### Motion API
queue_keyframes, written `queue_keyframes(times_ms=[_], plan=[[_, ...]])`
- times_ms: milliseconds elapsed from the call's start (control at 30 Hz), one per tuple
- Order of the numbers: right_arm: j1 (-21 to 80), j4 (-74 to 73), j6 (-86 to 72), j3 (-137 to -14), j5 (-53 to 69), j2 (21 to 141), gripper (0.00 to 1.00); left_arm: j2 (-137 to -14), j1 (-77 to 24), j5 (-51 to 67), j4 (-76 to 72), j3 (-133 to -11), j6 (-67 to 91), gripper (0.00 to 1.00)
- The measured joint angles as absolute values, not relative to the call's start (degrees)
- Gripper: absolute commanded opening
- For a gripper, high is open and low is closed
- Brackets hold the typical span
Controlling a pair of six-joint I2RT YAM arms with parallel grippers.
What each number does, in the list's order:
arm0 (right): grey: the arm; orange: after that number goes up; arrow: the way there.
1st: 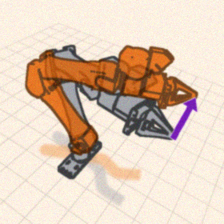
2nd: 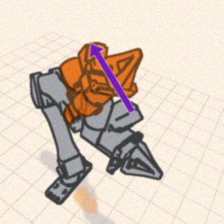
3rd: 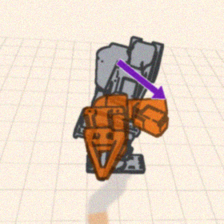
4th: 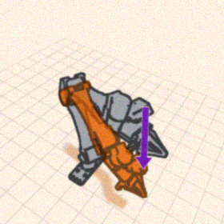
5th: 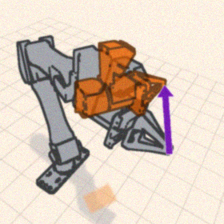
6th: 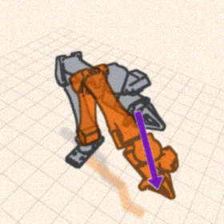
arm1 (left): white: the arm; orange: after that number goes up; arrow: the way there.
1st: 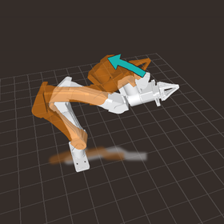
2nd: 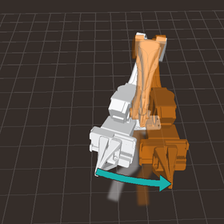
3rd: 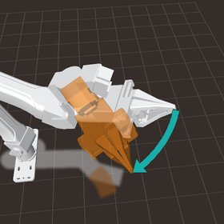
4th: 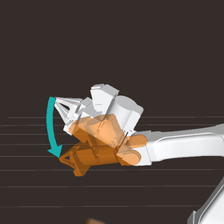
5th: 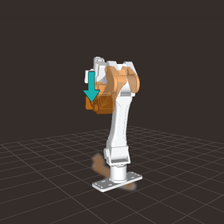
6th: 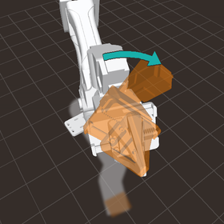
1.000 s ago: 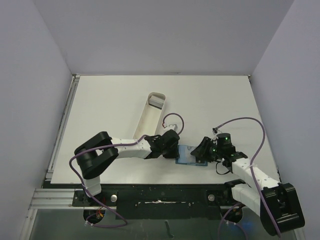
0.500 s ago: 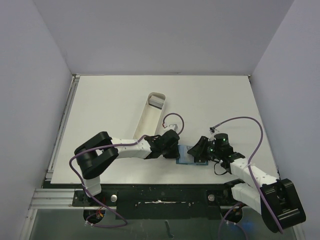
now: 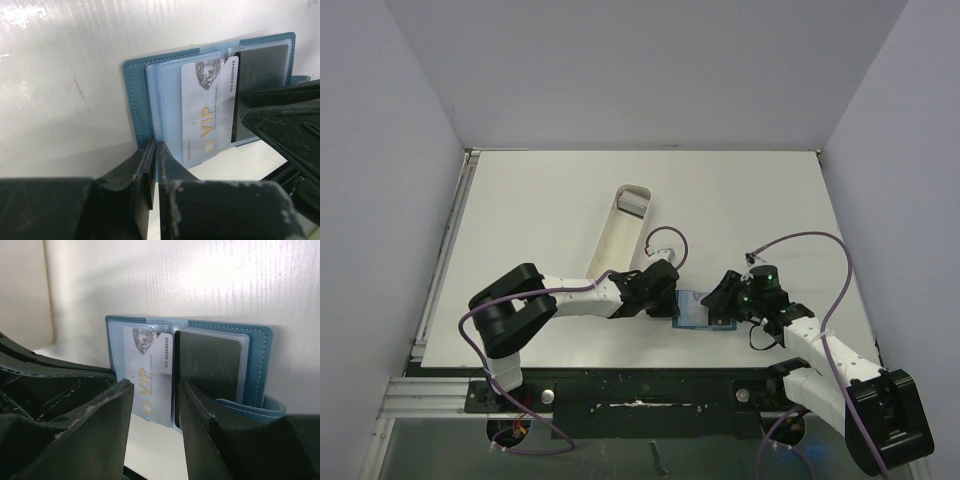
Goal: Put the credit cards into the card holder
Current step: Insert the credit card into the card holder.
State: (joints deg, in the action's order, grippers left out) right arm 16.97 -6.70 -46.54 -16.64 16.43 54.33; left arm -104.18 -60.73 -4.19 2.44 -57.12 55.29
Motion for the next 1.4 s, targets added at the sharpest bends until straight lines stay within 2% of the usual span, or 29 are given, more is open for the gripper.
queue_keyframes(times_ms=[167, 533, 900, 1100, 1400], plan=[[16.97, -6.44, -46.52, -16.64, 16.05, 56.58, 0.42, -104.18, -60.73, -4.19, 2.37, -57.12, 55.27, 0.05], [17.69, -1.65, -46.44, -16.16, 18.48, 59.02, 0.31, -104.18, -60.73, -4.16, 2.37, -57.12, 55.09, 0.05], [17.98, 0.4, -45.39, -16.03, 19.64, 60.69, 0.26, -104.29, -60.73, -4.19, 2.35, -57.14, 54.98, 0.05], [18.11, -0.8, -44.45, -16.03, 19.51, 61.67, 0.17, -104.27, -60.69, -4.73, 2.46, -57.14, 54.83, 0.06], [18.17, -6.09, -43.7, -16.08, 16.58, 58.11, 0.13, -103.13, -60.53, -5.54, 2.76, -57.14, 54.85, 0.23]])
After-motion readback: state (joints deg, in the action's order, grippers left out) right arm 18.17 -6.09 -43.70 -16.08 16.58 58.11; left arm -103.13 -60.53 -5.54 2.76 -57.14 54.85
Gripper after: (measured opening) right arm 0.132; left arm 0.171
